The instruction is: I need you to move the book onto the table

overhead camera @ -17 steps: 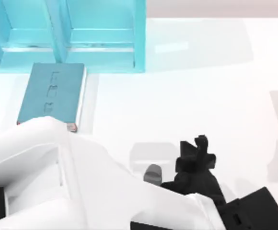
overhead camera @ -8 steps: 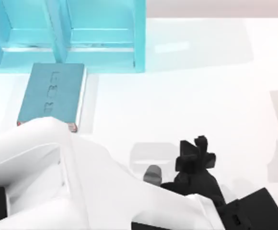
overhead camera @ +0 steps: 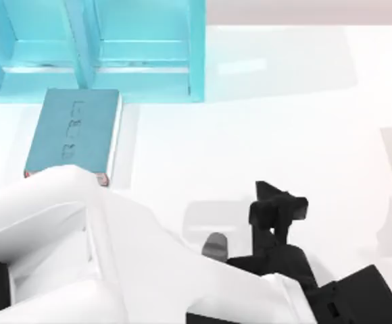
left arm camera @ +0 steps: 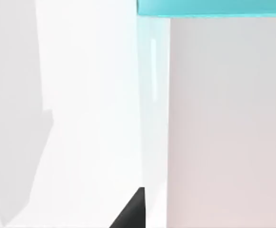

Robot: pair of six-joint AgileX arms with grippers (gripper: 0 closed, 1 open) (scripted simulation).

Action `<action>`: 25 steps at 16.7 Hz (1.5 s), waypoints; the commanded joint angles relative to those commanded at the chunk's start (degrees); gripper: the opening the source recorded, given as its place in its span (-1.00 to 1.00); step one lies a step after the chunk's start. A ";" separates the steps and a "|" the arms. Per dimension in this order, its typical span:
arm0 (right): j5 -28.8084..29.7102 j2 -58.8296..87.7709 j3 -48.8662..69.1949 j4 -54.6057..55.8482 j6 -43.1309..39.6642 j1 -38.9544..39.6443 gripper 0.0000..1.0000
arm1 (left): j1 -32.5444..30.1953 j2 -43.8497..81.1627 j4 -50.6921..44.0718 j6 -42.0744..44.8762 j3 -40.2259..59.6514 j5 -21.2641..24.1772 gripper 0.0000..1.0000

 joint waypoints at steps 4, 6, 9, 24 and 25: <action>0.00 0.00 0.00 0.00 0.00 0.00 1.00 | 0.00 0.00 0.00 0.00 0.00 0.00 1.00; 0.00 0.00 0.00 0.00 0.00 0.00 1.00 | 0.00 0.00 0.00 0.00 0.00 0.00 1.00; 0.00 0.00 0.00 0.00 0.00 0.00 1.00 | -0.01 -0.06 -0.01 0.00 0.01 0.00 1.00; 0.00 0.00 0.00 0.00 0.00 0.00 1.00 | -15.09 7.91 -52.32 -50.70 14.60 0.70 1.00; 0.00 0.00 0.00 0.00 0.00 0.00 1.00 | -16.38 8.61 -57.63 -55.23 15.67 1.09 1.00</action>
